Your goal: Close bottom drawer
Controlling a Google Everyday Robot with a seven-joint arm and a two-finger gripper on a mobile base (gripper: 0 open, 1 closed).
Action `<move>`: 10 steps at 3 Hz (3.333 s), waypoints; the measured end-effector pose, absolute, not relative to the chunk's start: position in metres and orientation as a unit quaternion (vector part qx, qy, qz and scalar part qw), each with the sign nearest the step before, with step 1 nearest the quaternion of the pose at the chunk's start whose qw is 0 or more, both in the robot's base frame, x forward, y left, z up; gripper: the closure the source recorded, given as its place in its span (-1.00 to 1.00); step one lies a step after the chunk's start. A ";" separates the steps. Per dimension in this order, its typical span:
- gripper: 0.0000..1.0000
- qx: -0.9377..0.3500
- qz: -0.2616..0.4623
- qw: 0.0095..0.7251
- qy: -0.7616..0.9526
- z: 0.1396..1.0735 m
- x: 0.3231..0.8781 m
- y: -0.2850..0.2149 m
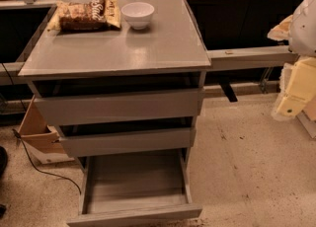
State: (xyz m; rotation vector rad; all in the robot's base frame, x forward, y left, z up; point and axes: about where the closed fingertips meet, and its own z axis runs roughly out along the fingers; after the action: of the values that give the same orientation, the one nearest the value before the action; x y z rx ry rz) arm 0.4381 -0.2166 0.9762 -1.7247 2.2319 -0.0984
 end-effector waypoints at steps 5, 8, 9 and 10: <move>-1.00 -0.640 0.040 0.156 0.751 0.760 0.405 -0.171; -1.00 -0.625 0.100 0.197 0.749 0.681 0.395 -0.128; -1.00 -0.642 0.143 0.230 0.717 0.599 0.394 -0.076; -1.00 -0.651 0.175 0.243 0.697 0.541 0.399 -0.033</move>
Offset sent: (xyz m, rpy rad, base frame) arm -0.0069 0.0113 -0.0871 0.0061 0.0571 0.0117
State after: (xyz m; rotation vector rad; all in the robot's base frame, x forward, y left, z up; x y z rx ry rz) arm 0.3990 -0.0326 0.5407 -1.7795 1.9051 0.4787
